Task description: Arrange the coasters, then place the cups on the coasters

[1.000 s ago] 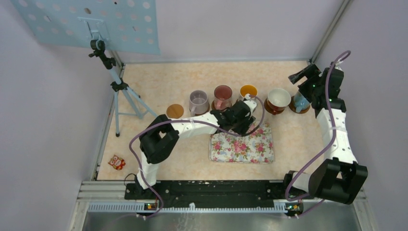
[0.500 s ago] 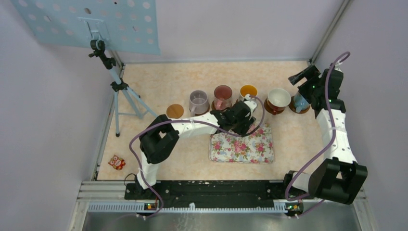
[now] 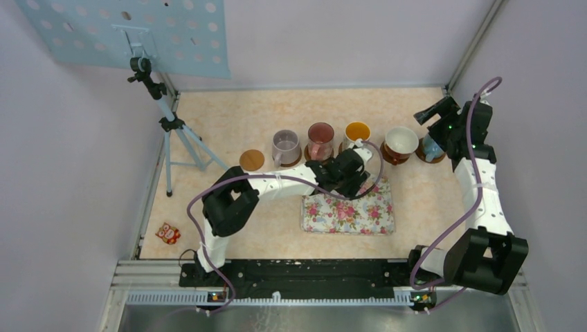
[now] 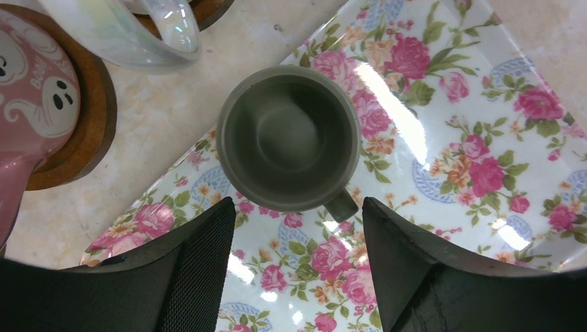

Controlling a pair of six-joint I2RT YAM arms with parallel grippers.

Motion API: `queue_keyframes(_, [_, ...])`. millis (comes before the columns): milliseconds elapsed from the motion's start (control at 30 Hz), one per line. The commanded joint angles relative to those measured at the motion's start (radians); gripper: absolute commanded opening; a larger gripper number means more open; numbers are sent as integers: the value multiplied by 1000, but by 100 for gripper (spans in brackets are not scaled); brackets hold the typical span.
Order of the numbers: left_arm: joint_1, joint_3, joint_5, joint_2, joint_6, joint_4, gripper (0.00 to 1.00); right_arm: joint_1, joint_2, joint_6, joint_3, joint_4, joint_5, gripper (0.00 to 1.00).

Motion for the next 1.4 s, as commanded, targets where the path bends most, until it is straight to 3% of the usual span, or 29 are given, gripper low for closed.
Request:
queue_keyframes(0, [-1, 44, -71, 15, -30, -22, 73, -14, -36, 0, -3, 32, -2, 87])
queue_keyframes(433, [1, 44, -89, 24, -9, -30, 65, -14, -39, 5, -8, 34, -1, 87])
queue_keyframes(567, [6, 32, -62, 29, 5, -13, 54, -14, -36, 3, -6, 33, -1, 87])
queue_keyframes(900, [18, 9, -17, 21, 40, 33, 39, -13, -29, -3, -2, 32, 1, 87])
queue_keyframes(1267, [17, -61, -6, -82, 118, 69, 0, -14, -14, -3, -1, 39, -13, 87])
queue_keyframes(1367, [18, -87, 5, -130, 144, 91, 0, -14, -10, -5, 1, 40, -15, 87])
